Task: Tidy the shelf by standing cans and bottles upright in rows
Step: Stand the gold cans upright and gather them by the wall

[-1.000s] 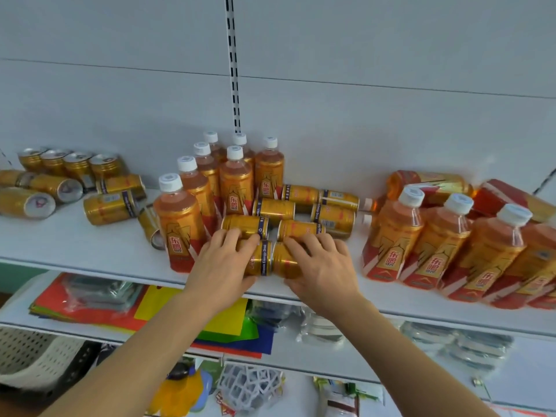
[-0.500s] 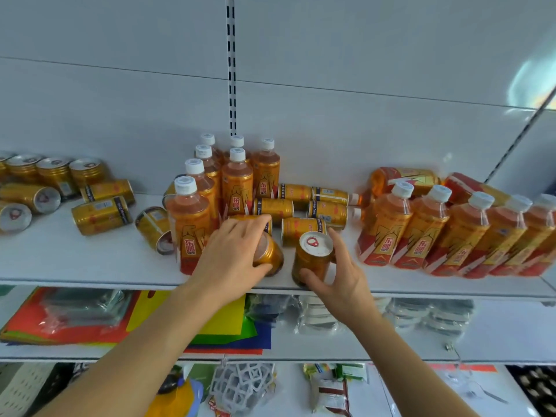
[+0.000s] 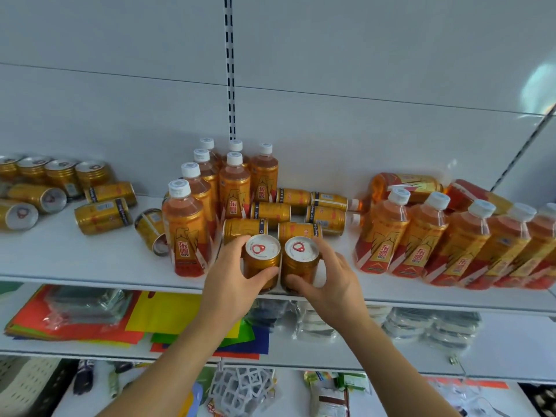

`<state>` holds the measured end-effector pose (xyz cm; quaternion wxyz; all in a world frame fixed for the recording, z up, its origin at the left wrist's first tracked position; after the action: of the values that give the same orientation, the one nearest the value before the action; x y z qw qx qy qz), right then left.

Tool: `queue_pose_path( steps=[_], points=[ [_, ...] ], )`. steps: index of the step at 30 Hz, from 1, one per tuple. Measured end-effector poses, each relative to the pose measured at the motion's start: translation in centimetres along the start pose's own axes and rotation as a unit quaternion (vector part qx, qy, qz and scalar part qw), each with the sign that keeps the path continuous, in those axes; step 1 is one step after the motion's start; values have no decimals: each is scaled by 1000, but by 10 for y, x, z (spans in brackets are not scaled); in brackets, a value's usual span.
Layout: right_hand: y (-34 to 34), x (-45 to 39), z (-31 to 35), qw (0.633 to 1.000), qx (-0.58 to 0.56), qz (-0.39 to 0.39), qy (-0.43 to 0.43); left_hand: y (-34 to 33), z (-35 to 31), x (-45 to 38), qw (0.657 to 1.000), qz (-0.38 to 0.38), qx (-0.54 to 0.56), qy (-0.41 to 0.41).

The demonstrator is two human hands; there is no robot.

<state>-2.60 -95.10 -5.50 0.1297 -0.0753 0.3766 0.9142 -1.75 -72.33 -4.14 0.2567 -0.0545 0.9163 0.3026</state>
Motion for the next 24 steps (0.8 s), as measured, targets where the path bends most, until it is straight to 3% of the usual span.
queue_pose_path(
  steps=[9,16,24],
  points=[
    [-30,33,84,984,-91,-25,151,76,3,55,990,-135,30,7],
    [-101,66,189,976,-115,12,185,191,48,84,982,-186,14,15],
    [-203,107,304,979,-102,45,170,334,122,108,982,-180,-44,31]
  ],
)
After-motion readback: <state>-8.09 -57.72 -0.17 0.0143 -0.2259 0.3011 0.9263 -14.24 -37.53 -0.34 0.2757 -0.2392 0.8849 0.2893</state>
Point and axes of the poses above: each hand's wrist, its own x-axis away from the middle knuckle, its own y-axis out of the back of the hand, z = x × y, the point moved 6 cm from there along -x, towards the middle knuckle, and after that the axes turned 12 degrees about -y, right-handed, at the moved point
